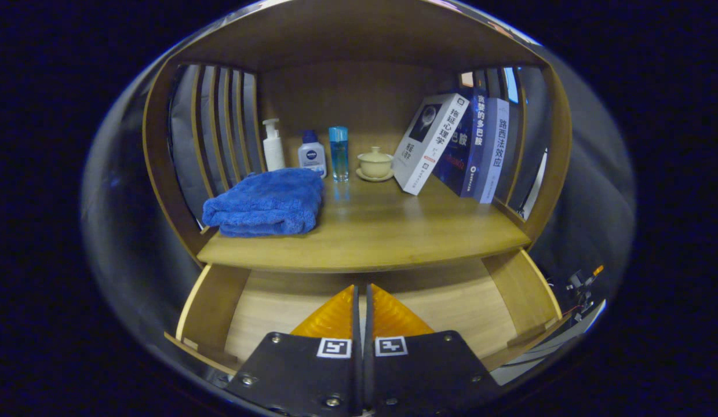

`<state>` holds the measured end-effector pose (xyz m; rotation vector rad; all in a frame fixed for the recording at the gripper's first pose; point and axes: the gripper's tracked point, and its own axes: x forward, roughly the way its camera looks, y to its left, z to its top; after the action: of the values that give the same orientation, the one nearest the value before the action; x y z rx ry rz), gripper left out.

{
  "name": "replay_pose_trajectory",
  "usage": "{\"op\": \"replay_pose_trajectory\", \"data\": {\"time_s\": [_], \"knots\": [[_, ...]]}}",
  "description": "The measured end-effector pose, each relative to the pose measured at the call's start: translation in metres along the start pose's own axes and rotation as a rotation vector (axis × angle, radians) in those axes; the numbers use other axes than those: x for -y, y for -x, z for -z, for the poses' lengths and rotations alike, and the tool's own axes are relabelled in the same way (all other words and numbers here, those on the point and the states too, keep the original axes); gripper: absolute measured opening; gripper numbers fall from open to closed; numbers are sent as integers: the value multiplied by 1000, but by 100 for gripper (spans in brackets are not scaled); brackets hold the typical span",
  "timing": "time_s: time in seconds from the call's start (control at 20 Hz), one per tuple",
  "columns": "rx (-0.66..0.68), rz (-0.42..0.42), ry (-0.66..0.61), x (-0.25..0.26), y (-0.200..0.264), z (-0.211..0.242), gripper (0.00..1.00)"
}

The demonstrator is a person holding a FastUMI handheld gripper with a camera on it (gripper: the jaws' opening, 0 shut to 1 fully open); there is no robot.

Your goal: Pull open the drawer, take out the items inside it, and place them on the countertop above the cabinet.

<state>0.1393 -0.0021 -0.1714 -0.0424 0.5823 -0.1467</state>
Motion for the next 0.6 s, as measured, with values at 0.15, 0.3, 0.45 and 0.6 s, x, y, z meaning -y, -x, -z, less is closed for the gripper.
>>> {"op": "replay_pose_trajectory", "data": {"time_s": [0.15,0.3,0.45,0.6], "knots": [[-40,8,-5,1,-4,10,1],[-107,43,15,11,-7,26,9],[-133,-7,7,8,-9,33,30],[-142,-59,4,15,-10,38,45]]}}
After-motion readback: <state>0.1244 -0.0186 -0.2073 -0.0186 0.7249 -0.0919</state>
